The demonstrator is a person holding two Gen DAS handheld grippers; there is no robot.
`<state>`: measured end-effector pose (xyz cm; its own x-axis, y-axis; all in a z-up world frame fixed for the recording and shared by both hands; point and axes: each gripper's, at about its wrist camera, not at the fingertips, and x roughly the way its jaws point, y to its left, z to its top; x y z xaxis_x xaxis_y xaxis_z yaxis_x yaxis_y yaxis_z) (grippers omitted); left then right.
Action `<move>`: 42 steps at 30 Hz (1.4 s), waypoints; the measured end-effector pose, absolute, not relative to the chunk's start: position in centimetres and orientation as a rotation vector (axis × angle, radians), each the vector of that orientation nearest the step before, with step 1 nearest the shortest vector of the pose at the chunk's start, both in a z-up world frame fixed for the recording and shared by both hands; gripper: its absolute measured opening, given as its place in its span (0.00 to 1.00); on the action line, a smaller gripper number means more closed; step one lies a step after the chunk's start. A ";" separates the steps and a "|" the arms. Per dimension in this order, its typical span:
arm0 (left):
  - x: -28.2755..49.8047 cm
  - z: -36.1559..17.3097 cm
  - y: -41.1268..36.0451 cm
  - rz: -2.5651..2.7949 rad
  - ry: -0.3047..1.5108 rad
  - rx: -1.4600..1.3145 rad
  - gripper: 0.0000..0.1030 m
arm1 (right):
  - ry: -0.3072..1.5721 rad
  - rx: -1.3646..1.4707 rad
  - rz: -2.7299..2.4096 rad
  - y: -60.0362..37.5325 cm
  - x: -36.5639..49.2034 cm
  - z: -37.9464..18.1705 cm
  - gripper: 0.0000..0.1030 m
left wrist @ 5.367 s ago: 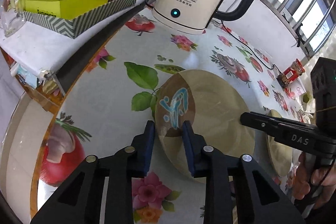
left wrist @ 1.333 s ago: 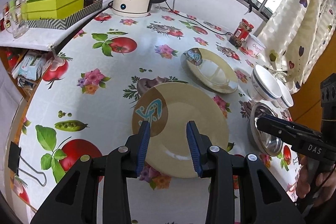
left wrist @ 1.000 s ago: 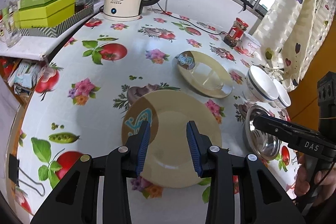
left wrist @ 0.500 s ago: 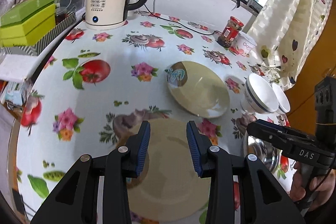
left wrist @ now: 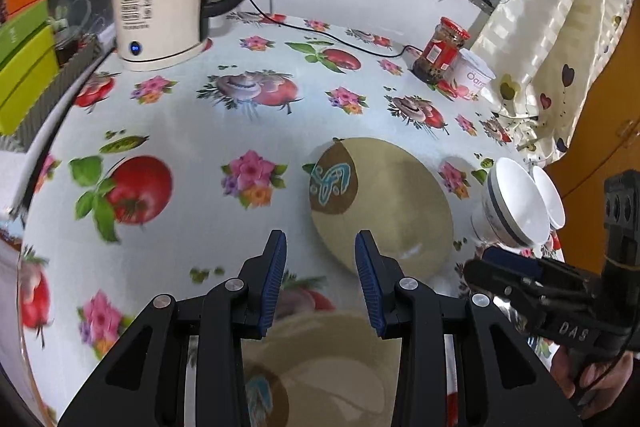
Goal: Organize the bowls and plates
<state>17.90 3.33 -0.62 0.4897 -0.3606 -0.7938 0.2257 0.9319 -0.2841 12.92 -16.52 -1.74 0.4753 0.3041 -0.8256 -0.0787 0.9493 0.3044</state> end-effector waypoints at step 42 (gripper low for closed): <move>23.9 -4.4 1.6 -0.441 1.104 -0.083 0.25 | 1.156 0.144 0.093 -14.7 18.6 -4.9 0.34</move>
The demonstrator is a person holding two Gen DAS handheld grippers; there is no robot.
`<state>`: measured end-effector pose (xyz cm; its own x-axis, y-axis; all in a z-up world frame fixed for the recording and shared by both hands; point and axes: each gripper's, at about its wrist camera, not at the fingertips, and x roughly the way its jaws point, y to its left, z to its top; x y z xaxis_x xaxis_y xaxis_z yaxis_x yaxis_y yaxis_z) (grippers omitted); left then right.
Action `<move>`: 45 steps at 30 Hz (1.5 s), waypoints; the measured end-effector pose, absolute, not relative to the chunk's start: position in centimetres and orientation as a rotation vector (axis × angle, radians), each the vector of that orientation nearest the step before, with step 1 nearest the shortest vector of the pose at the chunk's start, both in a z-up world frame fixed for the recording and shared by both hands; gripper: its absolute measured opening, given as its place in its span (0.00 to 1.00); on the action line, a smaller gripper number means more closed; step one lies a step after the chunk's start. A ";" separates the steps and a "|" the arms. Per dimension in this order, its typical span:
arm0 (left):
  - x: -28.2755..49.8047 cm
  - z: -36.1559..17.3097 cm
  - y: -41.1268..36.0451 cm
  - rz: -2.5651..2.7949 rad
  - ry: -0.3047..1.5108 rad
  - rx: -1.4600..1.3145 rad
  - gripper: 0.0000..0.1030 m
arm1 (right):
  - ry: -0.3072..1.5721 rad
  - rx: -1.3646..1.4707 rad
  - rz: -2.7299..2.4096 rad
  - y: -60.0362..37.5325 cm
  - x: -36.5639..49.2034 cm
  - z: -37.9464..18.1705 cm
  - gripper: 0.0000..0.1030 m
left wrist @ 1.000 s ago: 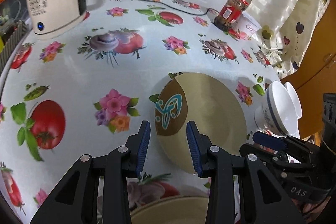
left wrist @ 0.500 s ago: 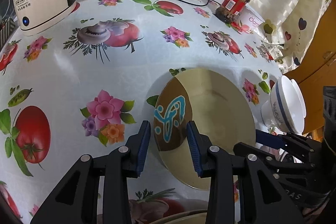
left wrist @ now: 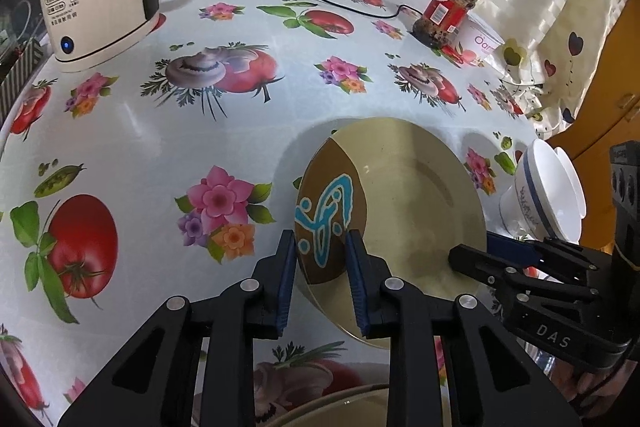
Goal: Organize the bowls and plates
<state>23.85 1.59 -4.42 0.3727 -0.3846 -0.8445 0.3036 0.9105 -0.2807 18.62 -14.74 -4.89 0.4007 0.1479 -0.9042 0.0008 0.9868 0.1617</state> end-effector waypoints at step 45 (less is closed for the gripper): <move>13.5 -0.9 5.9 -0.300 1.041 -0.162 0.25 | 1.108 0.075 0.251 -11.0 11.8 -1.7 0.34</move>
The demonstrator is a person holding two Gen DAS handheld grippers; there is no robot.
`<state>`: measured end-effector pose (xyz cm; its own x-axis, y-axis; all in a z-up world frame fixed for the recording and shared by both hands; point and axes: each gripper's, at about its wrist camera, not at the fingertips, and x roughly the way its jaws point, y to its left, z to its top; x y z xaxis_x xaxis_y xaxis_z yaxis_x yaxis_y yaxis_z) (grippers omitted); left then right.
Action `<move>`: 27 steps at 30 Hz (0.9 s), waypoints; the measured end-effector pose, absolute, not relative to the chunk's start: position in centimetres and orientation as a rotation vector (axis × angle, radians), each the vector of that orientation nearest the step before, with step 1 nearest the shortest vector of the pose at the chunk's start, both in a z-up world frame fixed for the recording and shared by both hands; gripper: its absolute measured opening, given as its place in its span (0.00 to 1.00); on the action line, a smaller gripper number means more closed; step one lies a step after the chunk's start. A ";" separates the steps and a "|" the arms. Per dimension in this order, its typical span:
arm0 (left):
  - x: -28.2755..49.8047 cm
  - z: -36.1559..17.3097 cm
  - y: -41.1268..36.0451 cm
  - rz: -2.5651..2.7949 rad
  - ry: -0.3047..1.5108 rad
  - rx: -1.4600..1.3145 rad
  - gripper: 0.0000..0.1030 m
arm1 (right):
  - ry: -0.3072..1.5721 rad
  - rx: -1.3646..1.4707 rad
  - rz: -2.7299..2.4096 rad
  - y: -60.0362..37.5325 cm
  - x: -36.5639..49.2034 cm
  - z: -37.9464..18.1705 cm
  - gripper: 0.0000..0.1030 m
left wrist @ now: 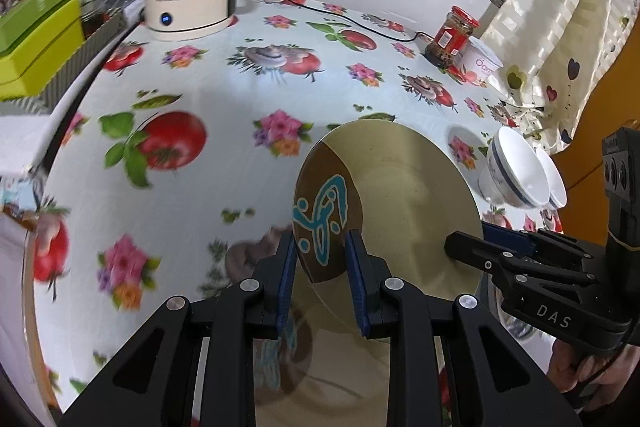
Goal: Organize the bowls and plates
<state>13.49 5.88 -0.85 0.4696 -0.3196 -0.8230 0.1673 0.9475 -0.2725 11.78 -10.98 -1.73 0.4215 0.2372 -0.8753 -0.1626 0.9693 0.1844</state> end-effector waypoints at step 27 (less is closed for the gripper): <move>6.2 -2.8 7.8 -0.178 1.070 -0.204 0.25 | 1.159 -0.006 0.345 -8.3 6.3 -3.9 0.34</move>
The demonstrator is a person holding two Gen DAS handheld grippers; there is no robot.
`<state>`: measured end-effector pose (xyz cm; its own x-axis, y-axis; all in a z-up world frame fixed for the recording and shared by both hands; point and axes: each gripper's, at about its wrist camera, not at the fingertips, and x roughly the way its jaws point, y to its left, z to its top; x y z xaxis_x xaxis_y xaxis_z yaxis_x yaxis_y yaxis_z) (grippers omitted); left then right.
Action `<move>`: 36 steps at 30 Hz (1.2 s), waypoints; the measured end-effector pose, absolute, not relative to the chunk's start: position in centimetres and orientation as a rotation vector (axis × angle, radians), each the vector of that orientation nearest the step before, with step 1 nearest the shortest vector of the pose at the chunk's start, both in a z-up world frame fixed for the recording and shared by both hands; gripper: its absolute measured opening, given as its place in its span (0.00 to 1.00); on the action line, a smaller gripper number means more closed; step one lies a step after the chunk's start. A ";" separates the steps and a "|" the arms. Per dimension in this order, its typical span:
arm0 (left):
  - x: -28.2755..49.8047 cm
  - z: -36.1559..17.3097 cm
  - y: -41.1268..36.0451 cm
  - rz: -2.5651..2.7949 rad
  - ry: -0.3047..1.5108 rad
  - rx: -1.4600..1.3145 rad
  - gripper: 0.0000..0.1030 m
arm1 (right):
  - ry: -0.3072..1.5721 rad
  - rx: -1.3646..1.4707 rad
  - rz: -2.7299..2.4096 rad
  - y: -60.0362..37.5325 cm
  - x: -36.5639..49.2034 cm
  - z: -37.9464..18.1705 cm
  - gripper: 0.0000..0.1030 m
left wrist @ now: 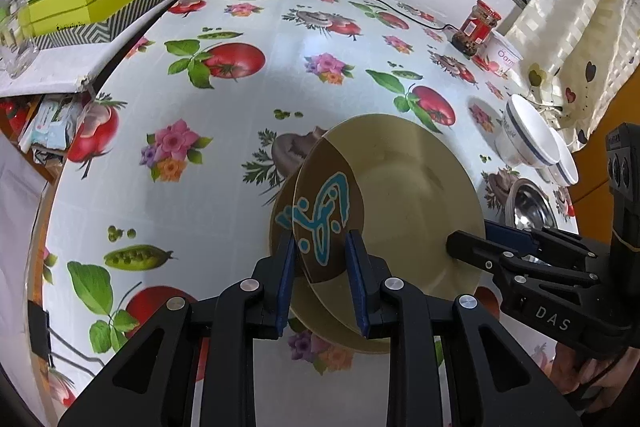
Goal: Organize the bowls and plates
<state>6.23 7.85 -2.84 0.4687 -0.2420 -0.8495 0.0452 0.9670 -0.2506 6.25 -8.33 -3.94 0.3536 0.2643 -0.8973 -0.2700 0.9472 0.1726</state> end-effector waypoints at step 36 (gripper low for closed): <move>4.3 -3.5 9.0 -0.146 1.017 -0.253 0.30 | 1.122 -0.076 0.413 -7.5 5.7 -4.4 0.36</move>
<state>4.32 9.02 -3.54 0.5198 -0.2369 -0.8208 0.0029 0.9613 -0.2756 5.67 -7.49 -4.42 0.3668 0.2838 -0.8860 -0.3590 0.9217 0.1467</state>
